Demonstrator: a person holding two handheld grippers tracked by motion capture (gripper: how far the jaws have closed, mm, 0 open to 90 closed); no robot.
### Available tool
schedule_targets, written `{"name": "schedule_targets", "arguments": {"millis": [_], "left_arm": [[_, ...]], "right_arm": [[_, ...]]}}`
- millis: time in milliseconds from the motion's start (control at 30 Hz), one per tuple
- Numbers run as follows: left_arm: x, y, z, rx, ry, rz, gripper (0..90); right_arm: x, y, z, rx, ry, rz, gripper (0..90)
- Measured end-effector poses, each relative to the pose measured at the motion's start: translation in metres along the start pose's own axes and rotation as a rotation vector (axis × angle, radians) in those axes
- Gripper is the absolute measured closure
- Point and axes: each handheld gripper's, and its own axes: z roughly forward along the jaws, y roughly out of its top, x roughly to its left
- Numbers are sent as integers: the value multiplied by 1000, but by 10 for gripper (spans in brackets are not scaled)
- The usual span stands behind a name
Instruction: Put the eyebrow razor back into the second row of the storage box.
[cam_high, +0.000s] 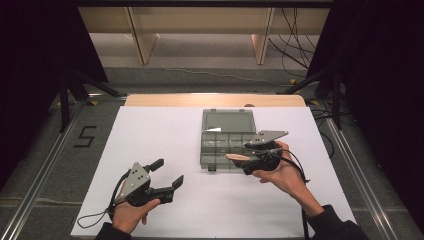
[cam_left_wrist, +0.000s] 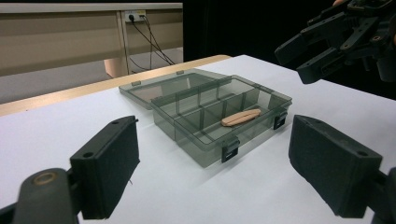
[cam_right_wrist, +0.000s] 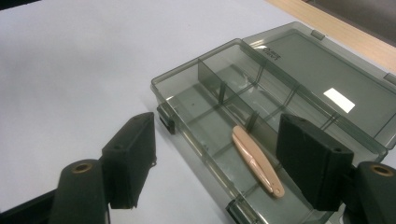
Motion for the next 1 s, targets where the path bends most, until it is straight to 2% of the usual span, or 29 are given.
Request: {"name": "schedule_targets", "arguments": {"millis": [67, 133, 267, 433, 667, 1000], "left_arm": [[0, 1, -1, 10, 8, 6, 160], [0, 0, 0, 0, 0, -5, 160], [0, 0, 0, 0, -1, -1, 160], [0, 0, 0, 0, 0, -1, 160], [0, 1, -1, 9, 6, 8, 160], [0, 0, 0, 2, 0, -1, 160]], "right_arm": [[1, -2, -3, -17, -2, 7, 289], [2, -3, -4, -40, 4, 17, 283], [1, -6, -8, -74, 3, 40, 280], [2, -10, -12, -104, -8, 50, 272], [5, -15, -16, -144, 13, 75, 254], [6, -19, -21, -184, 10, 92, 243]]}}
